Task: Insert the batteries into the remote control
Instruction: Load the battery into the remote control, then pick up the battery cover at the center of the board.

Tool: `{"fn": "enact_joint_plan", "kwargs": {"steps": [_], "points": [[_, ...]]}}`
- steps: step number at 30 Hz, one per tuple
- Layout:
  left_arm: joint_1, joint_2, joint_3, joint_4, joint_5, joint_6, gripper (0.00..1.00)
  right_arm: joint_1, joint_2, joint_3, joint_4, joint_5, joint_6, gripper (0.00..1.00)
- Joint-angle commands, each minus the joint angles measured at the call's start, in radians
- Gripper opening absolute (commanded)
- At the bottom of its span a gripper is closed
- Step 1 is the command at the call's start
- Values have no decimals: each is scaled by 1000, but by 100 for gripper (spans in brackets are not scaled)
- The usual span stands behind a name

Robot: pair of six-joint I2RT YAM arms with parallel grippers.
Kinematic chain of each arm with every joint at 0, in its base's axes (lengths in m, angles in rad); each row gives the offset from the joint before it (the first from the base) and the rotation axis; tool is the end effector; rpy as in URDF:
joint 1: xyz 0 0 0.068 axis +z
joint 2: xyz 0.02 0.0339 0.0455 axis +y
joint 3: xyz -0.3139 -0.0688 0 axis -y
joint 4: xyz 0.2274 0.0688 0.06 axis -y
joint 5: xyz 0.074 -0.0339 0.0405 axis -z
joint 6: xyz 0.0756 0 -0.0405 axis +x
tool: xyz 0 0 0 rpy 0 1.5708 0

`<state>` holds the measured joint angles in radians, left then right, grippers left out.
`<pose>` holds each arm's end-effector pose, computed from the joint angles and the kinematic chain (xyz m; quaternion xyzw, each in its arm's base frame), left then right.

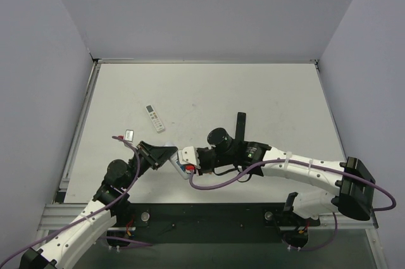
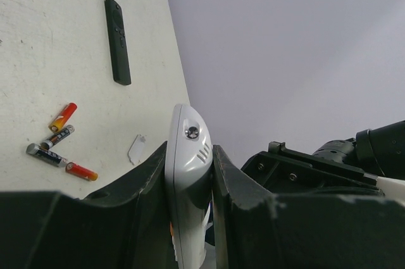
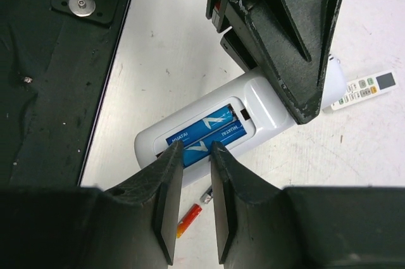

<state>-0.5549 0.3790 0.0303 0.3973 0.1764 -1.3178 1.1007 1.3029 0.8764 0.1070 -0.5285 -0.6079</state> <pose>0.0872 -0.0697 0.2155 -0.1966 0.6614 -0.6169 0.3786 0.1024 0.2856 0.3330 -0.6905 0.3985 0.3432 0.4966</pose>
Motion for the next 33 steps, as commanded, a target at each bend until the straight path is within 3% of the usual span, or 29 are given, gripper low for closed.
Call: {"fn": "enact_joint_plan", "kwargs": {"steps": [1,6,11,12,16,19,25,29,33], "points": [[-2,-37,88,115,26,26,0,4,-40,-16,-46,65,92,21],[-2,-45,69,-29,-6,160,0,1,-126,-2,-1,180,261,28],[-2,-35,25,-34,-20,187,0,-16,-194,10,-76,344,474,43],[-2,-32,22,-32,-21,189,0,-21,-214,12,-136,410,503,53],[-2,-23,17,-37,-22,193,0,-36,-232,15,-312,617,693,69],[0,-12,19,-46,-22,198,0,-70,-228,6,-466,709,845,70],[0,14,16,-49,-15,198,0,-237,-206,-79,-656,708,1086,68],[1,21,19,-55,-12,209,0,-448,-153,-137,-675,609,1120,65],[1,17,17,-72,-9,206,0,-545,-67,-152,-647,541,1099,56]]}}
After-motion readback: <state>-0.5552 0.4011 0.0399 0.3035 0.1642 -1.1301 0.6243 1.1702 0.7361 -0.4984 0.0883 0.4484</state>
